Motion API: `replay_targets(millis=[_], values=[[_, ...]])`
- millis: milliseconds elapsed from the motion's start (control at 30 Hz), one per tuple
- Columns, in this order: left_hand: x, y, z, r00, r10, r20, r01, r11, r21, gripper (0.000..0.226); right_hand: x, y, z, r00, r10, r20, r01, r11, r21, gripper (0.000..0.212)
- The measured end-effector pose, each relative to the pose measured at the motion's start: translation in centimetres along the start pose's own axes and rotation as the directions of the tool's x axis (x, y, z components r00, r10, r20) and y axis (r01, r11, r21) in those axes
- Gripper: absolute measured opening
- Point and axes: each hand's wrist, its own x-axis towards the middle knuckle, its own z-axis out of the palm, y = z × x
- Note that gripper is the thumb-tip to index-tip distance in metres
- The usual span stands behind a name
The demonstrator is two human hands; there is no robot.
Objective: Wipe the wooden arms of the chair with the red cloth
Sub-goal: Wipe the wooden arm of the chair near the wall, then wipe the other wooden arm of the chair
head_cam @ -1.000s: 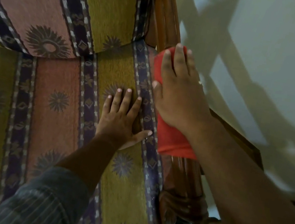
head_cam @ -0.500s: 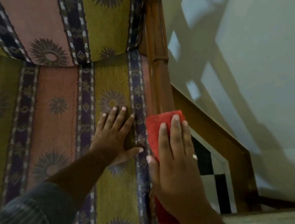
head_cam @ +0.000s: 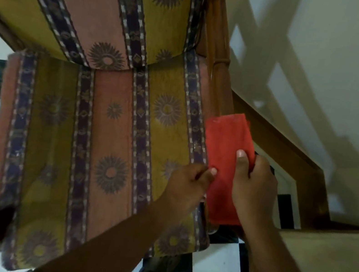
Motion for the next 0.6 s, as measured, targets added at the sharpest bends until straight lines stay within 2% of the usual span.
replay_targets(millis=[133, 233, 400, 500, 600], values=[[-1.8, 1.1, -2.9, 0.994, 0.066, -0.092, -0.074, 0.994, -0.085, 0.036, -2.0, -3.6, 0.9, 0.998, -0.057, -0.022, 0.059, 0.989, 0.135, 0.02], [-3.6, 1.5, -6.6, 0.968, 0.158, -0.197, -0.164, 0.986, -0.014, 0.036, -4.2, -6.4, 2.5, 1.0, -0.03, 0.007, 0.027, 0.973, 0.229, 0.019], [-8.8, 0.9, -17.8, 0.882, 0.296, -0.368, -0.26, 0.955, 0.144, 0.032, -10.7, -14.1, 9.1, 0.995, -0.08, 0.062, 0.056, 0.946, 0.318, 0.021], [-12.7, -0.4, -26.3, 0.829, 0.291, -0.478, -0.235, 0.956, 0.175, 0.032, -15.8, -20.2, 14.1, 0.981, -0.155, 0.12, 0.098, 0.917, 0.386, 0.021], [-15.9, -1.3, -32.1, 0.791, 0.303, -0.531, -0.232, 0.952, 0.198, 0.031, -19.9, -24.7, 17.4, 0.963, -0.22, 0.155, 0.131, 0.887, 0.443, 0.025]])
